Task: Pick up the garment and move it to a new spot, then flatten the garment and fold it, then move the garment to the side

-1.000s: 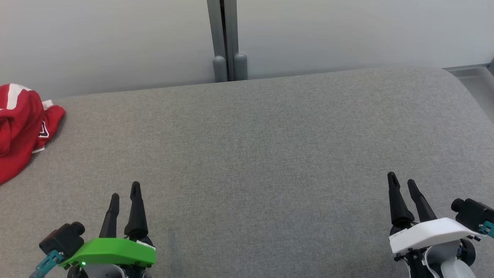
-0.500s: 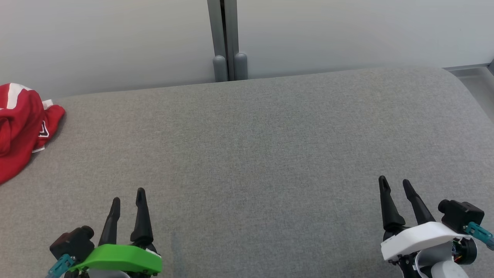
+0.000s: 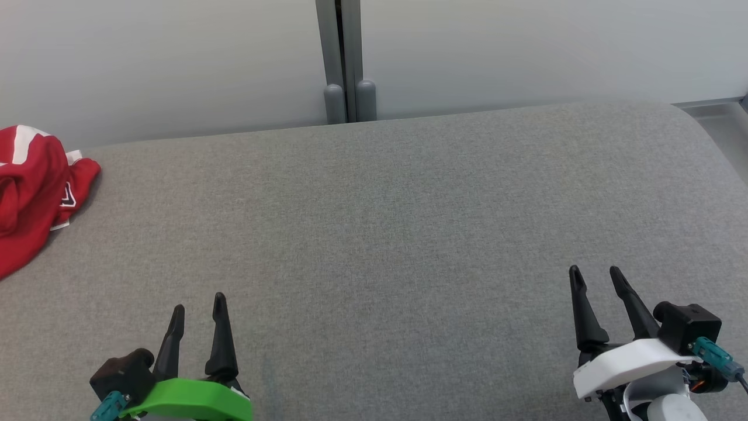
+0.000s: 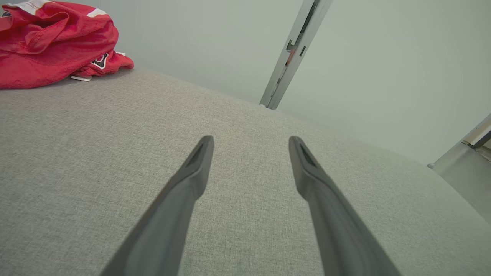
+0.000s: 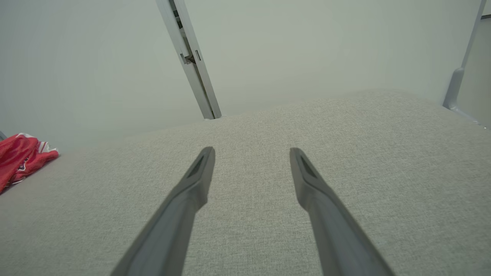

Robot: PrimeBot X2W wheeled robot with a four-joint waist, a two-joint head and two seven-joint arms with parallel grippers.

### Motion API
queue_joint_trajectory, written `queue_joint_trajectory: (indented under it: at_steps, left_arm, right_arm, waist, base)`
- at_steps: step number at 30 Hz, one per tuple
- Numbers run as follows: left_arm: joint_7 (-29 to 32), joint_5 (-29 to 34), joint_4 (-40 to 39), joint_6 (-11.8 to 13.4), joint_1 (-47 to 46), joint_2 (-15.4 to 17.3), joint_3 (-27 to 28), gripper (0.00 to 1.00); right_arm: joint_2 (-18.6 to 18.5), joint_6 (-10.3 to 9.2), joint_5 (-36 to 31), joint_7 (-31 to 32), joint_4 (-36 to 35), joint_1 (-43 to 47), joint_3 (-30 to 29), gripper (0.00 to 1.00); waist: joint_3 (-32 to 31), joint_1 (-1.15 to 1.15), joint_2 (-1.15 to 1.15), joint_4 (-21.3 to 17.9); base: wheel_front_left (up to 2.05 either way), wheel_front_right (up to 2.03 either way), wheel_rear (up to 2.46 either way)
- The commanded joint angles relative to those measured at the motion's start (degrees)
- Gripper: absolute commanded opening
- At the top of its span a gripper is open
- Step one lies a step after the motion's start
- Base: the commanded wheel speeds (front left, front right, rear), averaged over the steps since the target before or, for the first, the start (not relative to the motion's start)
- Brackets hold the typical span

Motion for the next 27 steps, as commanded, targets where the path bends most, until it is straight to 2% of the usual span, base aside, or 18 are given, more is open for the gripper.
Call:
queue_joint_trajectory:
  at_steps: [1,27]
  left_arm:
    - [-0.4,1.32,-0.05,0.15,0.22,0.45,-0.15,1.0]
    - [-3.58,10.42,2.27,0.19,1.35,0.58,-0.72,1.0]
  right_arm:
    - [-0.35,0.01,-1.57,-0.46,-0.67,0.43,0.14,1.0]
    - [-0.49,0.02,-13.75,-3.64,-1.02,1.0,0.67,1.0]
  waist:
    - [-0.02,0.0,0.0,0.02]
    - [-0.3,0.0,0.0,0.4]
  base:
    - [0.0,0.0,0.0]
    - [0.0,0.0,0.0]
